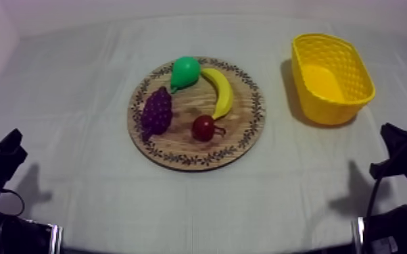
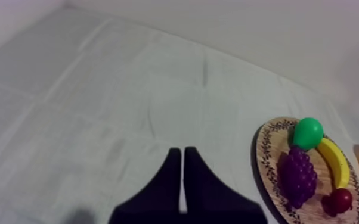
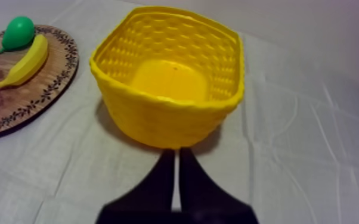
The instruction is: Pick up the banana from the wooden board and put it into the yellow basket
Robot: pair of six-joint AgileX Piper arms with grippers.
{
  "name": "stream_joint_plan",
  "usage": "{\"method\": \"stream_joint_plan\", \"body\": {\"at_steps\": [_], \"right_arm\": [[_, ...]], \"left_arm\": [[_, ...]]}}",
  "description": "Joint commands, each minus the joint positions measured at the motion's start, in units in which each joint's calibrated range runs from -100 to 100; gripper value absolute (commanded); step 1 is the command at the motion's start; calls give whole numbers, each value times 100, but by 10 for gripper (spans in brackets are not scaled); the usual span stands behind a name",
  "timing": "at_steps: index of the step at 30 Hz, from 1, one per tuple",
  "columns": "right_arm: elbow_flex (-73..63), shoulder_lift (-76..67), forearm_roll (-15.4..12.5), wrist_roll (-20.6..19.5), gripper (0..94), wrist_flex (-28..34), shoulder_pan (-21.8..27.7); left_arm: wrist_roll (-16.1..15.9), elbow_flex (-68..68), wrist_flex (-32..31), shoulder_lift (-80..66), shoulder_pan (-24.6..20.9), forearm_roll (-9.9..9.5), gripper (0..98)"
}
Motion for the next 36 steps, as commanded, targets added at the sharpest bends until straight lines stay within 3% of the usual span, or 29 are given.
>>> {"method": "stream_joint_plan", "body": {"at_steps": [1,23,25,28,30,36], "right_arm": [[4,-2,2,-2,3,-2,-1],[4,-2,2,-2,3,-2,-1],[4,-2,0,-207,3,-2,-11],[4,-2,1,-833,3,-2,-48],[4,-2,1,-966,3,-2,-65],[4,30,-6,-401,3,-20,-74]], "left_arm": [[-1,3,-2,-3,-1,-1,1],[-1,3,-2,-3,-1,-1,1],[-1,3,-2,-3,-1,-1,1],[-1,3,-2,-3,-1,-1,1],[-1,3,-2,-3,-1,-1,1],[-1,3,-2,-3,-1,-1,1]]}}
